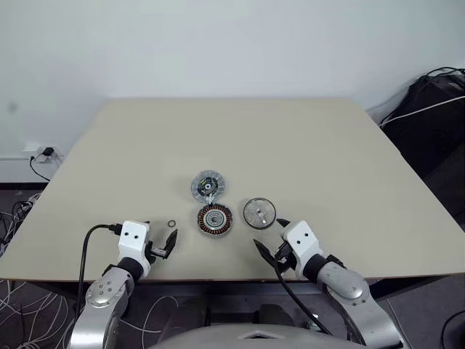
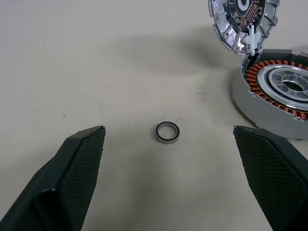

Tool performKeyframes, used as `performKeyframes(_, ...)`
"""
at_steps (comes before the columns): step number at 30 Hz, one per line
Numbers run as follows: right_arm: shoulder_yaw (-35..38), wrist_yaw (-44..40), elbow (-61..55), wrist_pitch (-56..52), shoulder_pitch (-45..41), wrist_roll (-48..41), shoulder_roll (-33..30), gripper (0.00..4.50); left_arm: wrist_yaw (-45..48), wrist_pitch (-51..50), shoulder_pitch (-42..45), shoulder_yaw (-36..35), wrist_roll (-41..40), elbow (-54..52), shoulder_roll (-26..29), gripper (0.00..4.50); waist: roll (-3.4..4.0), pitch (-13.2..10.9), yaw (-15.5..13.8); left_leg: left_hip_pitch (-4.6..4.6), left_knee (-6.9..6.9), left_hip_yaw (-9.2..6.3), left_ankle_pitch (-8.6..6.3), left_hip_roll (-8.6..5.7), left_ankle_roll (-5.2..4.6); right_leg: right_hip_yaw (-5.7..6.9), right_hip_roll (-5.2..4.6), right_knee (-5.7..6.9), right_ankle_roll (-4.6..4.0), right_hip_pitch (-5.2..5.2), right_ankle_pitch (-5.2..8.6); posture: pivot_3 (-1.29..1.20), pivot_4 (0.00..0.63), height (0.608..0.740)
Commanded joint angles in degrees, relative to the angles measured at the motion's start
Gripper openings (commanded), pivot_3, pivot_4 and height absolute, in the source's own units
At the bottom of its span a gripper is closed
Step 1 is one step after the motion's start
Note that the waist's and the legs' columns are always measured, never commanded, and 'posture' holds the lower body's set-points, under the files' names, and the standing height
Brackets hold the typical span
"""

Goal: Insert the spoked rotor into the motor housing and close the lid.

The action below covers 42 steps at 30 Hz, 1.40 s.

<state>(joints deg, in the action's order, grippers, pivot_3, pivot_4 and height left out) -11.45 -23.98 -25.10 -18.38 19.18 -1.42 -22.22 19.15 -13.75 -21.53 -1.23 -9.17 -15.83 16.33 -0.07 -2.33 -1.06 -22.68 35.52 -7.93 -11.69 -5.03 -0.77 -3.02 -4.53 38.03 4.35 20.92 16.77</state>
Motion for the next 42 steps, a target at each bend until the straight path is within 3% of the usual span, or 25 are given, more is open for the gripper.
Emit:
performKeyframes(1, 0.2, 0.1, -1.53, 0.61, -0.86, 0.01, 0.19, 4.49, 0.46, 0.56, 0.63, -0.38, -0.29, -0.68, 0.12, 4.5, 0.0, 0.0, 0.0, 0.0, 0.0, 0.0, 0.0, 0.0, 0.0, 0.0, 0.0, 0.0, 0.0, 0.0, 0.0, 0.0, 0.0, 0.74)
performKeyframes(16, 0.13, 0.39, -1.85, 0.32, -1.25, -0.03, 0.59, 4.49, 0.25, -0.35, 2.21, -0.03, -0.07, 0.09, -0.94, 4.5, -0.01, 0.01, -0.01, 0.0, 0.0, 0.0, 0.0, 0.0, 0.0, 0.0, 0.0, 0.0, 0.0, 0.0, 0.0, 0.0, 0.0, 0.74)
performKeyframes(28, -0.31, 0.71, -1.67, 0.13, -1.95, 0.13, 1.29, 4.49, -0.41, -3.35, 12.78, 2.28, 1.21, 10.65, -2.11, 4.5, -0.07, 0.17, -0.11, 0.02, 0.07, 0.01, 0.01, -0.03, 0.0, 0.01, 0.22, 0.05, 0.12, -0.01, -0.08, 0.0, 0.0, 0.74)
performKeyframes(42, 0.3, 1.35, -2.31, 0.34, -0.66, -0.02, 1.41, 4.49, -1.33, -7.17, 15.62, 3.42, 3.17, 16.19, -2.79, 4.5, 0.05, 0.45, -0.18, 0.02, 0.08, 0.0, 0.01, -0.02, 0.0, -0.01, 0.19, 0.05, 0.13, -0.01, -0.08, 0.0, 0.0, 0.74)
